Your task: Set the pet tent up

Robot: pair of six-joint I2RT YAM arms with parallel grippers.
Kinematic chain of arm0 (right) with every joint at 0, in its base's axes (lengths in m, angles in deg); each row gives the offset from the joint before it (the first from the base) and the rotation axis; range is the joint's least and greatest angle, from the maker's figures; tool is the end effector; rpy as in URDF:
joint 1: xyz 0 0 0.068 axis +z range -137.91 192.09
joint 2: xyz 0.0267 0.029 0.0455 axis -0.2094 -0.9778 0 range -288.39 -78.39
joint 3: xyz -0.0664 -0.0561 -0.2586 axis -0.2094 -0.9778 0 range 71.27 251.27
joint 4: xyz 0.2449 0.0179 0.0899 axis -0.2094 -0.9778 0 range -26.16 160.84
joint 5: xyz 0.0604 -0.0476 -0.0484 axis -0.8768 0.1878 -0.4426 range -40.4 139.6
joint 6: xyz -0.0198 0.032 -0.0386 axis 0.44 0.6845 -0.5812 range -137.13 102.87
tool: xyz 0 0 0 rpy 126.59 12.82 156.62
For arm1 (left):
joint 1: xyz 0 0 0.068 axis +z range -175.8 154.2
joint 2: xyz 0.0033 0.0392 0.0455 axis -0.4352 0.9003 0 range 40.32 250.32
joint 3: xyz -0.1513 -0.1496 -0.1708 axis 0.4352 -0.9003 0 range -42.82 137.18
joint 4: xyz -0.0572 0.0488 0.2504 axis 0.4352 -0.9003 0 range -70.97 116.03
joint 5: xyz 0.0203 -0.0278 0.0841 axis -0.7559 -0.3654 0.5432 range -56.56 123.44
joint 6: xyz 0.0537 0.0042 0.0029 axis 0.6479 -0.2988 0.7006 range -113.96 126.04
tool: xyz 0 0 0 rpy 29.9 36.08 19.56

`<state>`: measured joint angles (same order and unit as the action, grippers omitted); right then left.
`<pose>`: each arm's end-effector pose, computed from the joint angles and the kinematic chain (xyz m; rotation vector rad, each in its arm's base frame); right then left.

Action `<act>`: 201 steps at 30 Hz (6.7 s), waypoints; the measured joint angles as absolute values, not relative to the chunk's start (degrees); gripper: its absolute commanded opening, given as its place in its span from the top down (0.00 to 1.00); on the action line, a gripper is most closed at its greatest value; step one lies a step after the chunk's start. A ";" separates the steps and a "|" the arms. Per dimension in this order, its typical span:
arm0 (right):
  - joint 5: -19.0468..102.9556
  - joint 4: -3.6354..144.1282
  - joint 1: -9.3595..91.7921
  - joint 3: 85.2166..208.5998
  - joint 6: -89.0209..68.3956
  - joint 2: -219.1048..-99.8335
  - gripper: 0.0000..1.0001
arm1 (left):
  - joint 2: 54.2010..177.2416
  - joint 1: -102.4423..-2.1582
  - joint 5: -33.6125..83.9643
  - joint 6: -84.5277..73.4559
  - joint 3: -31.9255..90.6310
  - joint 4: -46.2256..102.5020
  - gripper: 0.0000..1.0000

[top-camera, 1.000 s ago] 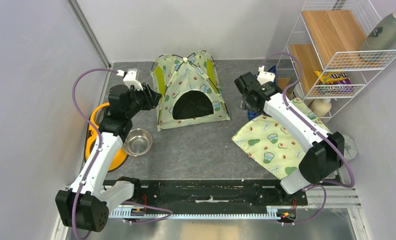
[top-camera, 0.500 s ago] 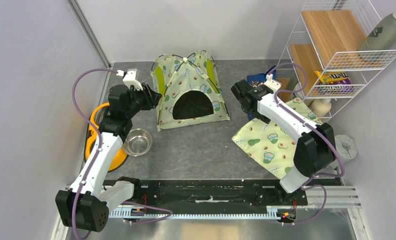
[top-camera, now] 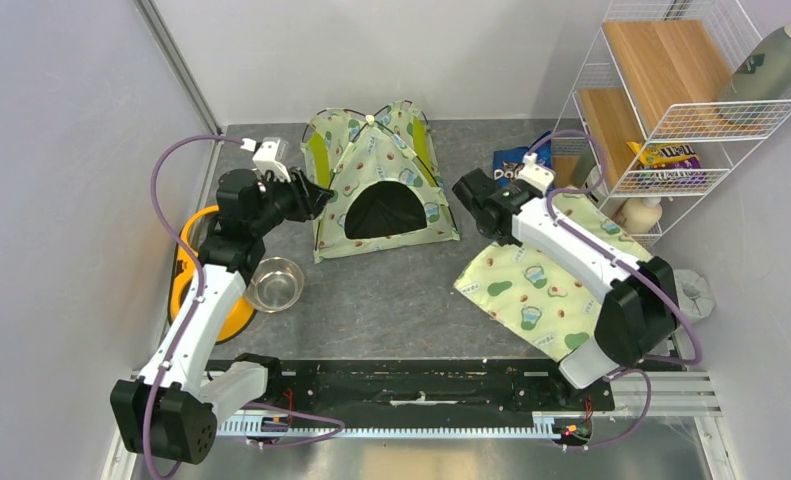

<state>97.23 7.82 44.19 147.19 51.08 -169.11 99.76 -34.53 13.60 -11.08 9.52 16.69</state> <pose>0.2650 0.1353 0.2771 0.8276 2.1845 -0.4690 0.2348 -0.0483 0.3396 0.1071 1.8854 -0.6322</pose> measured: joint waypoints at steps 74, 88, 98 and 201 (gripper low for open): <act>60.03 31.53 48.32 119.30 34.47 -165.04 0.14 | 106.92 -63.89 27.26 -18.23 -4.25 13.13 0.98; 53.54 40.14 47.86 115.87 34.86 -164.21 1.00 | 107.60 -65.44 29.60 -18.25 -3.20 11.53 0.98; 55.75 29.13 55.29 124.70 32.80 -160.25 1.00 | 108.15 -66.09 30.58 -18.27 2.48 2.72 0.98; 53.78 66.00 50.79 154.25 22.29 -195.33 0.94 | 148.69 -53.77 27.59 -16.17 40.45 -5.32 0.67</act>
<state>53.78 66.00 50.79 154.25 22.29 -195.33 148.69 -53.77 27.59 -16.17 40.45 -5.32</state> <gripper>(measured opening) 0.112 0.243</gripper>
